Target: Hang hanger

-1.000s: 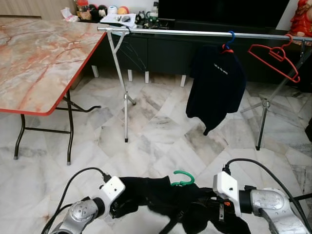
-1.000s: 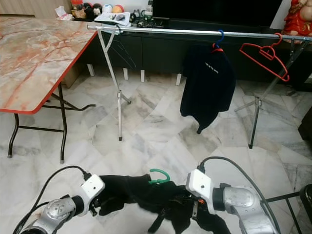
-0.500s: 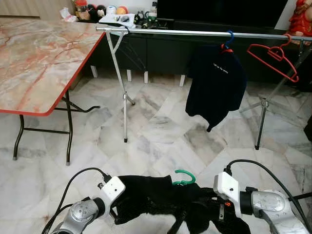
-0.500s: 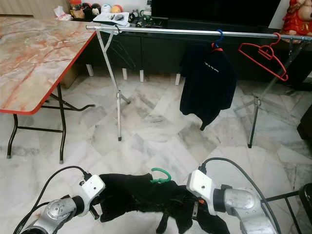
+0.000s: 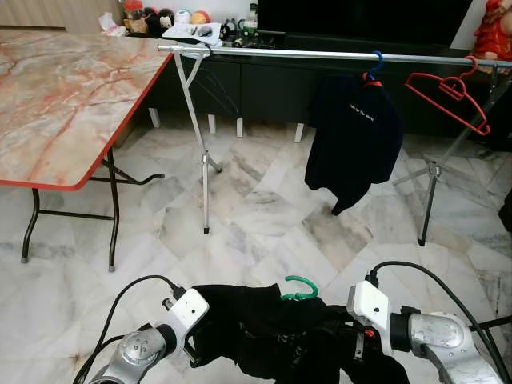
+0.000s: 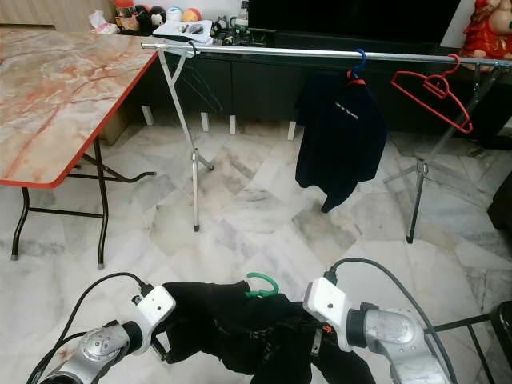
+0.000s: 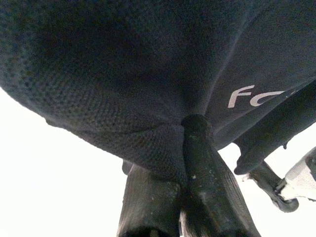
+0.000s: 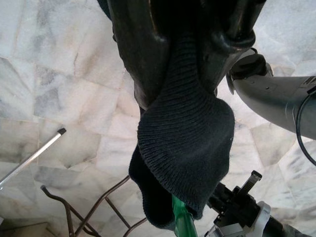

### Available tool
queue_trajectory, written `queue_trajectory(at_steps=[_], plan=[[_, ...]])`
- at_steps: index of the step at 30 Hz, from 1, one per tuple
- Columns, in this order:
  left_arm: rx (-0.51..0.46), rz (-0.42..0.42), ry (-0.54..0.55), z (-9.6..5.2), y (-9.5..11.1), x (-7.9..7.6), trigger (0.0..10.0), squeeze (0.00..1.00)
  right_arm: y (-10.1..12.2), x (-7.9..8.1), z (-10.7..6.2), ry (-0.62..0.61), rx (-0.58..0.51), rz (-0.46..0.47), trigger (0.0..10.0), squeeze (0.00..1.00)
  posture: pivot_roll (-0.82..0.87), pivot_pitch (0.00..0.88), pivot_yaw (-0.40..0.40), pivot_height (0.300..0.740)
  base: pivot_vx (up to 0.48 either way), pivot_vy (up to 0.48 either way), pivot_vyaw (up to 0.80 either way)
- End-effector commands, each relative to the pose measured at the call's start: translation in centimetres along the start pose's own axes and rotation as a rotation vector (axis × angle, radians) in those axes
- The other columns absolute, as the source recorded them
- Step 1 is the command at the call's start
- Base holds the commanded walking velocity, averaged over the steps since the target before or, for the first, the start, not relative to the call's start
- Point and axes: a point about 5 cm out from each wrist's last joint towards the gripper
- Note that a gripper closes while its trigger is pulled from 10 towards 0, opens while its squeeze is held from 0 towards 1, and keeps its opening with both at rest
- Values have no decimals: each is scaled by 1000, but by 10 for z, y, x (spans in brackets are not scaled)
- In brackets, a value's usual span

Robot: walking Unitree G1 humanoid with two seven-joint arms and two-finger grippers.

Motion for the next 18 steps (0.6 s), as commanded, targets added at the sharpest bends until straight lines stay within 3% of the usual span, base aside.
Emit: queue_trajectory(at_steps=[1, 8, 11, 14, 16, 18], plan=[[36, -8, 0, -2, -7, -4, 0, 0, 2, 3, 2, 4, -23, -12, 10000, 0, -25, 100, -23, 740, 0, 0, 0], [73, -27, 78, -5, -12, 3, 0, 0, 2, -1, 2, -38, -29, -23, 10000, 0, -24, 93, -24, 740, 0, 0, 0], [166, -104, 253, -10, -22, 18, 0, 0, 5, -19, -2, -210, -45, -45, 10000, 0, -26, 89, -24, 740, 0, 0, 0], [329, -240, 442, -23, -42, 30, 0, 0, 5, -41, -11, -441, -48, -42, 10000, 0, -25, 87, -25, 740, 0, 0, 0], [348, -244, 454, -25, -45, 30, 0, 0, 4, -43, -12, -459, -49, -36, 10000, 0, -25, 87, -25, 740, 0, 0, 0], [428, -235, 442, -30, -55, 24, 0, 0, 6, -47, -15, -527, -89, -8, 10000, 0, -25, 87, -25, 740, 0, 0, 0]])
Point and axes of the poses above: a point about 5 cm out from each wrist's last joint towards the gripper, its own z axis pointing out of the wrist towards the gripper, its own y axis along the axis of the wrist's last joint, x = y × z, and after that the axes turned 11 degrees about z, right-handed
